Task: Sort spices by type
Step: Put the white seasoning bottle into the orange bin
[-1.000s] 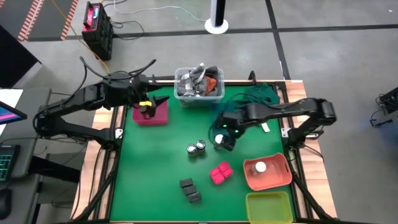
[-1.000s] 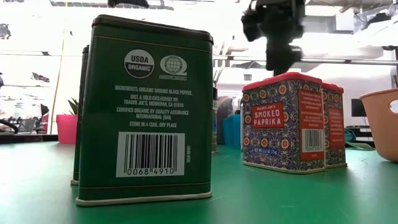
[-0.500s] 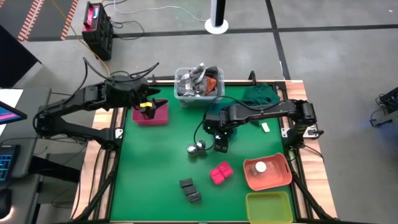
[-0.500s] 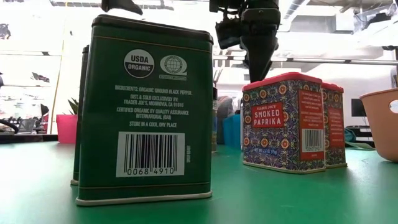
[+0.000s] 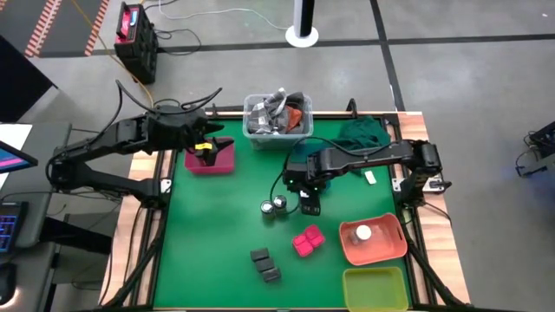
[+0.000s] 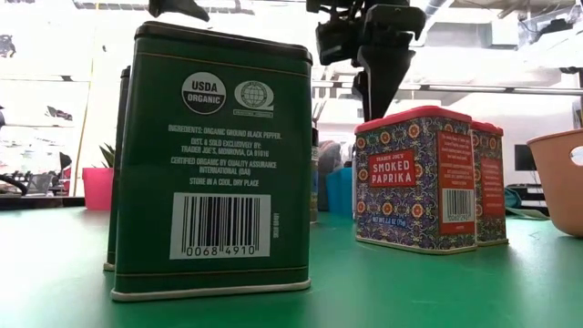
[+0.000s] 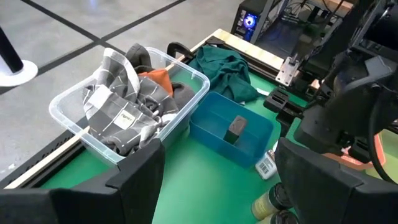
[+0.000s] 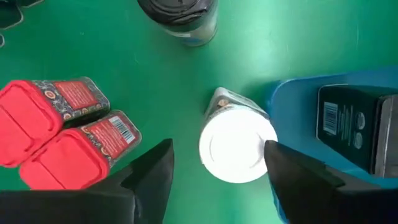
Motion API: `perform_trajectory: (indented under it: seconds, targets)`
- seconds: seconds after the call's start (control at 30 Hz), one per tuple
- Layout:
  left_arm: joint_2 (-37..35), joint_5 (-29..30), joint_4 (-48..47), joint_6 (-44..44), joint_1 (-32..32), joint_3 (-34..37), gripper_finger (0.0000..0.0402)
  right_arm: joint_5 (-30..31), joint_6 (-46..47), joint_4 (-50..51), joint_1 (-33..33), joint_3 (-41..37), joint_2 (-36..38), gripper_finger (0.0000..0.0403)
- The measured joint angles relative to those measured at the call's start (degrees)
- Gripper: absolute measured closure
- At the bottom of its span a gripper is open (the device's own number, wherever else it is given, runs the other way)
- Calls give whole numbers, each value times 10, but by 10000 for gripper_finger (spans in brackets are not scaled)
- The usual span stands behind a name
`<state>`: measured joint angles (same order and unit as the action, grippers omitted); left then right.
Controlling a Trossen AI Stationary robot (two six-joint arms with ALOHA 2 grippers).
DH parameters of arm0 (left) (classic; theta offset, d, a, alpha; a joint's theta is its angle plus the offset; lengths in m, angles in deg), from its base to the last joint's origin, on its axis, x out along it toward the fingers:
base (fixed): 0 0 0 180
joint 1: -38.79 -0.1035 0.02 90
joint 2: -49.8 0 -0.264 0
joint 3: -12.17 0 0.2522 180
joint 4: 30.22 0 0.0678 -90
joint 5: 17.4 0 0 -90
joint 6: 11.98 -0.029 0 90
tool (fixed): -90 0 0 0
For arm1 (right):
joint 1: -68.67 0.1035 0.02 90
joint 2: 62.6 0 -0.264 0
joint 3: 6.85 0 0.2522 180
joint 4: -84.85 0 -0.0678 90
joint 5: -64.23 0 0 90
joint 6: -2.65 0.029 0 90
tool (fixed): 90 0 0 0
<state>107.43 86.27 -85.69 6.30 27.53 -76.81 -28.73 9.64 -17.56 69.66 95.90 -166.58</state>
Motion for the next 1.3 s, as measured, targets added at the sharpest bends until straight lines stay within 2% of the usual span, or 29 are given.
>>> perform_trajectory:
  seconds: [0.4, 0.67, 0.87, 1.17, 1.3]
  targets:
    - [0, 0, 0, -11, 0, 0, 113, 31, -38, -8, 2, 0, 0, 51]
    - [0, 0, -1, -11, 0, 0, 113, 31, -56, -16, 17, -1, -35, 47]
    - [0, 0, -21, -10, 0, 0, 113, 35, -55, -10, 21, -2, -67, 69]
    - [0, 0, -26, -10, 0, 0, 113, 35, -55, 2, 21, -1, -69, 168]
    - [0, 0, -26, -11, 0, 0, 113, 33, -51, 13, 21, -1, -69, 182]
